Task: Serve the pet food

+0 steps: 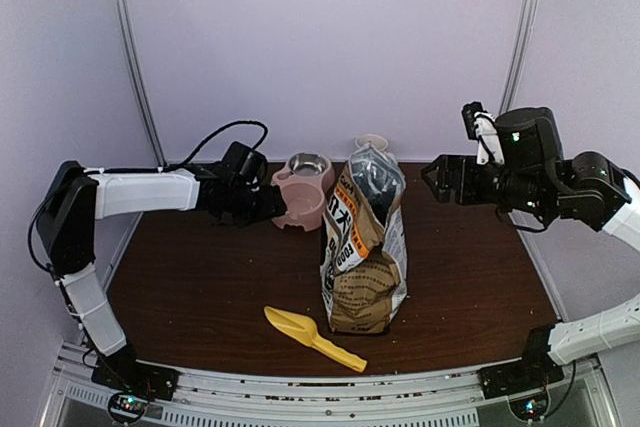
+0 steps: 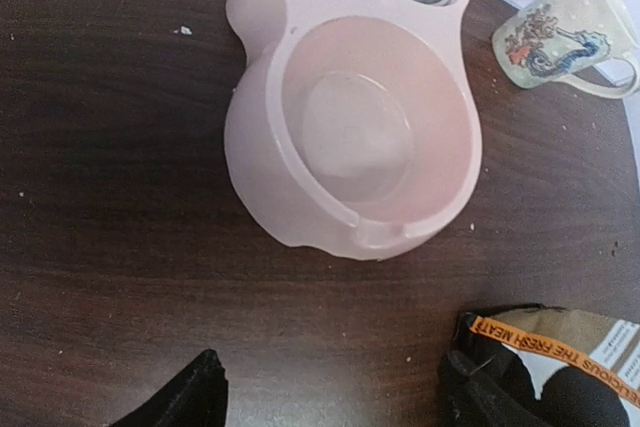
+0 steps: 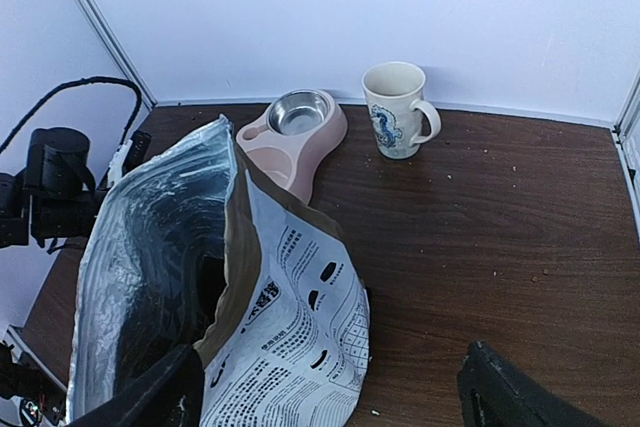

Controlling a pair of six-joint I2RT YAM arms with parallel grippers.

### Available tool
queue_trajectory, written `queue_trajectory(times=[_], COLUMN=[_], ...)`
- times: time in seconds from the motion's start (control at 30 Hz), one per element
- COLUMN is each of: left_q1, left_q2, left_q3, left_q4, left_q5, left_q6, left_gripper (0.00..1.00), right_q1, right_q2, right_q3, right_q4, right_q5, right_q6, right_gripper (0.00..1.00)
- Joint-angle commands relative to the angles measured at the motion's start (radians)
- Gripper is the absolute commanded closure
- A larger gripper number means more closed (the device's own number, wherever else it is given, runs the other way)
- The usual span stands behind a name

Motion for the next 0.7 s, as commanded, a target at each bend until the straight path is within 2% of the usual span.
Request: queue_trajectory(times=[0.0, 0.37, 0.67], left_q1=[0.004, 0.008, 0.017], left_q2=[0.061, 0.261, 0.326], left_q3=[0.061, 0.25, 0.275], left_q4=[0.113, -0.006, -0.054], left_q5=[-0.075, -0.12, -0.105], left_q6=[-0.078, -0.099, -0.077], left_gripper=[0.25, 0.23, 0.24], right_q1=[-0.003, -0.004, -0.004], right_q2=[-0.032, -0.093, -0.114], right_q3=[-0.024, -0.061, -0.069], right_q4=[0.002, -0.01, -0.009], right_q5=[0.009, 0.012, 0.014], right_q6=[0.009, -0.001, 0.003], right_gripper=[0.11, 0.1, 0.09])
